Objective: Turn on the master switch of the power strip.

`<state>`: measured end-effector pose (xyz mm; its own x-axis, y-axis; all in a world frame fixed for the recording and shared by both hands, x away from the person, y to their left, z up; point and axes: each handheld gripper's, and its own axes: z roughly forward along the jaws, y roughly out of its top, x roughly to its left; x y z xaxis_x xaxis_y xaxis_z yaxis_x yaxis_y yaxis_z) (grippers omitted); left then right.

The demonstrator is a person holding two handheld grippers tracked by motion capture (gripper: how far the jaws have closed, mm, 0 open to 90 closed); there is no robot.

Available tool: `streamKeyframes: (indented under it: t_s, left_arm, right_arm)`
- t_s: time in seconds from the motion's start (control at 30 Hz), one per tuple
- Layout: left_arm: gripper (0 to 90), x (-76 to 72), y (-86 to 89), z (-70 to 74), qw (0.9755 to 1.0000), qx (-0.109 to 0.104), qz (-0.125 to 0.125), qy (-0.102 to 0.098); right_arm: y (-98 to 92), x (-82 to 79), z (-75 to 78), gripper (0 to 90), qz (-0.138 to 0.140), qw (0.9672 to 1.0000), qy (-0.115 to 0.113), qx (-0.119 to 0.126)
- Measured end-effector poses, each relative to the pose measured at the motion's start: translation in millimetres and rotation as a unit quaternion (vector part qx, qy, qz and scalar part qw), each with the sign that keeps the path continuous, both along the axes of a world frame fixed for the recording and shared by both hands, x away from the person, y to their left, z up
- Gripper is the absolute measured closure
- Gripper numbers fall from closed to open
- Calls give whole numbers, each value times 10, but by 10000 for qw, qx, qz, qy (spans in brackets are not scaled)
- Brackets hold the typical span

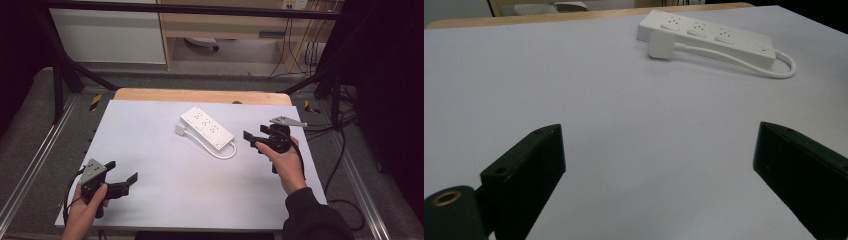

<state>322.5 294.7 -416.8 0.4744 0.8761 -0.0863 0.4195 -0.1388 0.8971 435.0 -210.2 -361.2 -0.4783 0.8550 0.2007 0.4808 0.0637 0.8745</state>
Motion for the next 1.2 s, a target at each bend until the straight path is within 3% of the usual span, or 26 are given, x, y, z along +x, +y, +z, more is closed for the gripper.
streamKeyframes:
  t_s: [0.13,0.27,0.3,0.4,0.57,0.93,1.2]
  left_arm:
    - [65,0,11,-5,10000,5,17,9]
    - [65,-6,-5,-14,10000,59,-17,40]
    - [65,-5,-12,-17,10000,50,-22,46]
    - [65,-1,-21,-24,9999,89,-15,58]
    - [65,-2,-20,-27,9999,95,36,61]
    - [62,-13,-78,-29,9999,96,-94,33]
    - [62,-9,-60,-30,10000,-19,-60,56]
  right_arm:
    - [-33,-48,31,134,-21,10000,-50,22]
    - [-108,-164,83,57,-63,9994,-318,93]
    - [-108,-164,83,57,-63,9994,-318,93]
    - [-147,-282,92,32,-28,9978,-669,19]
    - [-198,-414,44,31,-5,9959,-896,-154]
    - [-472,-676,-208,56,-190,9956,-903,-159]
    - [-674,-840,-389,59,-347,9957,-837,-172]
